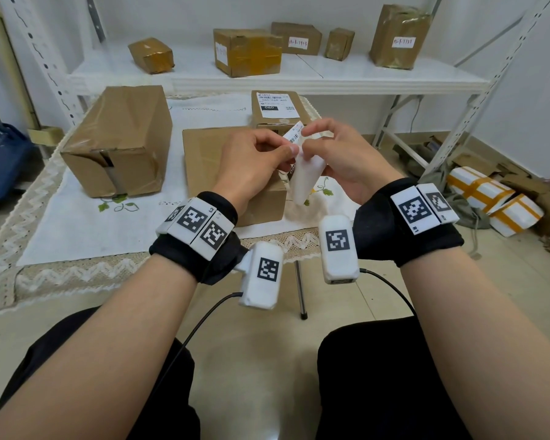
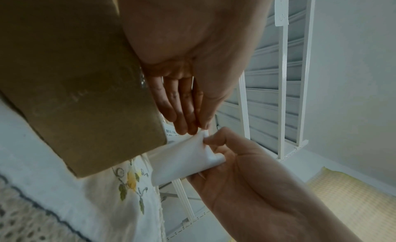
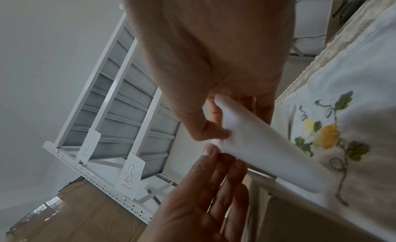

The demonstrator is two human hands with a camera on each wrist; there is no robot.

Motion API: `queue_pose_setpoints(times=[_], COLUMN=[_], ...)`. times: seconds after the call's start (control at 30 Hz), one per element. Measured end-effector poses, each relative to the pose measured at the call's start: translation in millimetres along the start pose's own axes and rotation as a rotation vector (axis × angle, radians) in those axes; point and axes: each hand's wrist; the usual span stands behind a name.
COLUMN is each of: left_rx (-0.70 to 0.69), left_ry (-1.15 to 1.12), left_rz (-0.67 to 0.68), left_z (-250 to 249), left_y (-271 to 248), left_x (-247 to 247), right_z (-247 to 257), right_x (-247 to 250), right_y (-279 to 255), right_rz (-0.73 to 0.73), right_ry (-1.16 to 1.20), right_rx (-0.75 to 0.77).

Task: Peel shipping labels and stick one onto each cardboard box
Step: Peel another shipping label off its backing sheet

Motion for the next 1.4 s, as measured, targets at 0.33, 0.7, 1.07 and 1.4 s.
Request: queue_pose_setpoints(times=[0.33, 0.7, 1.07, 1.4], left_rx=[0.003, 0.019, 0.079, 0.117], left_ry=[-0.017, -0.004, -0.075, -0.162], left_rz=[-0.043, -0.102, -0.087, -0.059], left_z=[-3.1, -1.8, -3.9, -6.9], left_y=[-1.5, -0.3, -0.2, -1.4], left_x=[0.6, 3.7, 1.4, 0.4], right_z=[1.5, -1.3, 0.0, 1.4], right_x=[-0.1, 2.6, 3.0, 6.1], right_y=[-1.6, -4.6, -0.4, 0.0], right_rz=[0.002, 0.086, 0.005, -0.031], right_ry=[-0.038, -0.055, -0.049, 0.011], right_rx=[0.034, 0.071, 0.000, -0.064])
Point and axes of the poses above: each hand's wrist, its own y-axis towards the middle knuckle, its own x-axis out of the back of the hand, z = x × y, and after that the axes turned 4 degrees about x, right-handed
